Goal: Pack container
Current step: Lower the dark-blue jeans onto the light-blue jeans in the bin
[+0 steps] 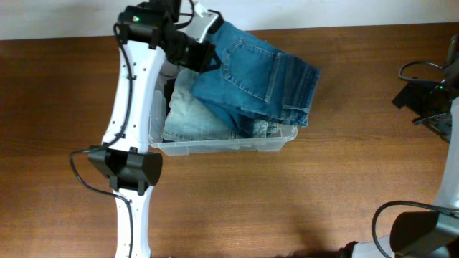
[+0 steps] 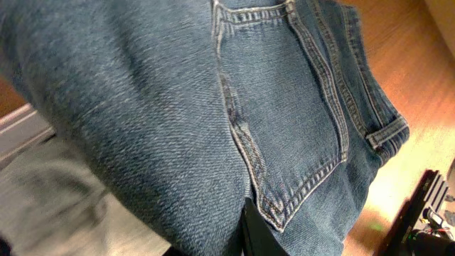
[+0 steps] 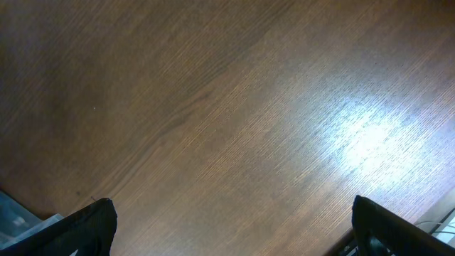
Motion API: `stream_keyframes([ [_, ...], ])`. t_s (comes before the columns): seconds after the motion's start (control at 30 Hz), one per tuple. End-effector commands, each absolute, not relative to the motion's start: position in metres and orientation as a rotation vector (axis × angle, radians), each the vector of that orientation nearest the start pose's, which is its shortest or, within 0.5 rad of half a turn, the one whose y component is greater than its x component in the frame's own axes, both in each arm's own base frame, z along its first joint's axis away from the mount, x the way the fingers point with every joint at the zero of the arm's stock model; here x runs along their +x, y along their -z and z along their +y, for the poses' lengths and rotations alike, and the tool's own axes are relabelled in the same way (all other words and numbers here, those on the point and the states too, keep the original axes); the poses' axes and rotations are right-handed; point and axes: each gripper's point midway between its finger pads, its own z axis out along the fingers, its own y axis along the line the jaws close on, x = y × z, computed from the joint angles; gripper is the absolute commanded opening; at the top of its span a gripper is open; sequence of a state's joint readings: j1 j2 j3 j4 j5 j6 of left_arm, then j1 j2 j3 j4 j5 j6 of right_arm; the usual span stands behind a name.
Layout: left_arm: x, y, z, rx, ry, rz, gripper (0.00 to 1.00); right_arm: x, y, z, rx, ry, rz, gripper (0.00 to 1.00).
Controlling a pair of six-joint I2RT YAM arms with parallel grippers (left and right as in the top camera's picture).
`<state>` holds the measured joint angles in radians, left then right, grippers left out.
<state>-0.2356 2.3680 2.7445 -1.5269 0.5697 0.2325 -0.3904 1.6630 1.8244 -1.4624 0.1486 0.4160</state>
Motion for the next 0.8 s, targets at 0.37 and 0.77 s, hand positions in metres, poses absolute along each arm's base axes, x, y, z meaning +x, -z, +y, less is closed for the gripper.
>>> stream_keyframes([
  [0.37, 0.489, -0.146, -0.143, 0.364, 0.458, 2.911, 0.01, 0.303, -0.244, -0.154, 1.162, 0.208, 2.603, 0.98],
  [0.77, 0.473, -0.136, -0.11, -0.012, 0.203, 3.056, 0.01, 0.303, -0.244, -0.154, 1.162, 0.208, 2.603, 0.98],
])
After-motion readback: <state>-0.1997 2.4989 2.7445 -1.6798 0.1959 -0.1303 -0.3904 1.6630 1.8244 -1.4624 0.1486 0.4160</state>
